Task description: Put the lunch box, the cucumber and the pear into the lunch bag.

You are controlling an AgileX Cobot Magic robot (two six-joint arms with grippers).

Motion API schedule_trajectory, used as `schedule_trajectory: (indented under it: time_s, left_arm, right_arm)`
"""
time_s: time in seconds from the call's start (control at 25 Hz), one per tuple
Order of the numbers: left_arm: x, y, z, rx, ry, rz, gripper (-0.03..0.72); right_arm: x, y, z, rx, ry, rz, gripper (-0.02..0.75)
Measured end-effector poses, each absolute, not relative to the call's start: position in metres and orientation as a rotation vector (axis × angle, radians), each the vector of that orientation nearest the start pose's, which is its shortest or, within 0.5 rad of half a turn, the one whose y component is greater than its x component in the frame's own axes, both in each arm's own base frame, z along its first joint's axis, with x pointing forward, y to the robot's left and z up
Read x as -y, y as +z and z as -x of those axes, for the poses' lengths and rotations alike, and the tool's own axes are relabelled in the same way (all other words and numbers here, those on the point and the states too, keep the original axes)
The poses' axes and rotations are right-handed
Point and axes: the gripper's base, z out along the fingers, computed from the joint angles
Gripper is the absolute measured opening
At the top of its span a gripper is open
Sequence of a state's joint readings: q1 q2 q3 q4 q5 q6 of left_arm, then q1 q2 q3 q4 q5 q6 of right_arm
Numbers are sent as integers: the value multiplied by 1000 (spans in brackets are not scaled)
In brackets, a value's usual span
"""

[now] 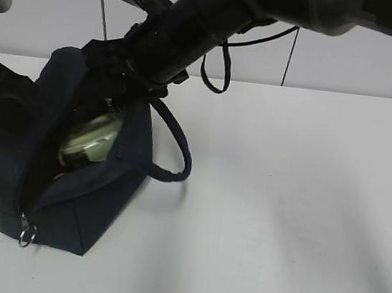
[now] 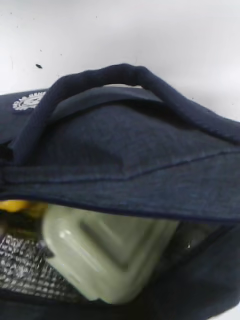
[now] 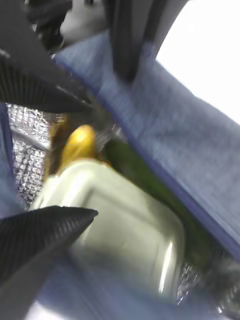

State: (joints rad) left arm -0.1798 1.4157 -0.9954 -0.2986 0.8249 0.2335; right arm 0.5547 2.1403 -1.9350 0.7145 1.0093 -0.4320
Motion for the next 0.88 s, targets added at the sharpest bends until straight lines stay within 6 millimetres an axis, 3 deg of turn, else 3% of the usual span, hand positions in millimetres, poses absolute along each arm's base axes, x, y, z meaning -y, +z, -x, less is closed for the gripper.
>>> schedule_trajectory:
  time_s: [0.28, 0.6, 0.88]
  left_arm:
    - [69, 266, -268, -2683, -340, -345, 5]
    - [69, 266, -268, -2682, -339, -345, 5]
    - [69, 266, -268, -2682, -337, -347, 5]
  right_arm:
    - [-277, 276, -383, -2587, 664, 920, 440]
    - [-271, 274, -381, -2655, 578, 932, 416]
    - [-269, 307, -387, -2559, 515, 934, 416]
